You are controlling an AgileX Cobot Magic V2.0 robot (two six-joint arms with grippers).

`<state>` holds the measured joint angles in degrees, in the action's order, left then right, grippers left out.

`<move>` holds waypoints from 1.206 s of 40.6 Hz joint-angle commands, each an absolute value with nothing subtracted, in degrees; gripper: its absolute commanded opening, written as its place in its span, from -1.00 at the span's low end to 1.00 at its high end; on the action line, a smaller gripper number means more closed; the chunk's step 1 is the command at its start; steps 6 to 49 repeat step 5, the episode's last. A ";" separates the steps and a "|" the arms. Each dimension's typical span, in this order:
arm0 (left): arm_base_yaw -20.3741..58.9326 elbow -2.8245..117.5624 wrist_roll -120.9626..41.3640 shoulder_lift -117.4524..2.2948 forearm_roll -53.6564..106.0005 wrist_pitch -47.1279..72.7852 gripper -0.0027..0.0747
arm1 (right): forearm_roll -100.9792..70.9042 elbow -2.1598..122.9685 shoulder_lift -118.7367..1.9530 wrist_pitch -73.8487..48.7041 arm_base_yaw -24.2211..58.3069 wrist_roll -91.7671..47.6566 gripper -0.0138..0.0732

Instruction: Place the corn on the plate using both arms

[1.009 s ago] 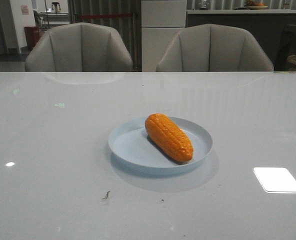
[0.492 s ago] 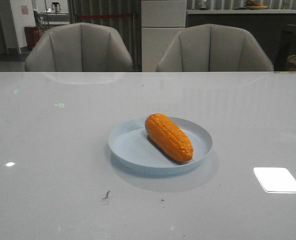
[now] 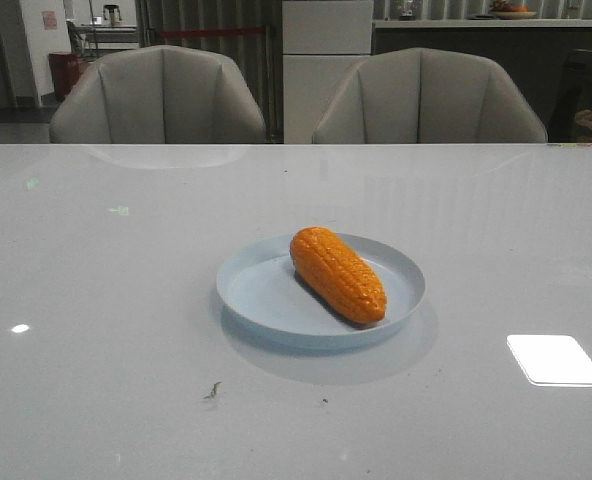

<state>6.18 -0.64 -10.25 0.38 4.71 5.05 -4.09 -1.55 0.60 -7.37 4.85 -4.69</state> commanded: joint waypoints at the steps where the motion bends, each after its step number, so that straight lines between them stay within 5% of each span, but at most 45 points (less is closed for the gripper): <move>1: 6.09 -2.83 -10.12 0.51 5.16 0.00 -0.69 | -4.20 -0.37 1.99 -2.53 4.53 -5.35 -0.55; 49: 6.09 -2.83 -10.12 0.51 5.16 0.00 -0.69 | -4.20 -0.37 1.99 -2.53 4.53 -5.35 -0.55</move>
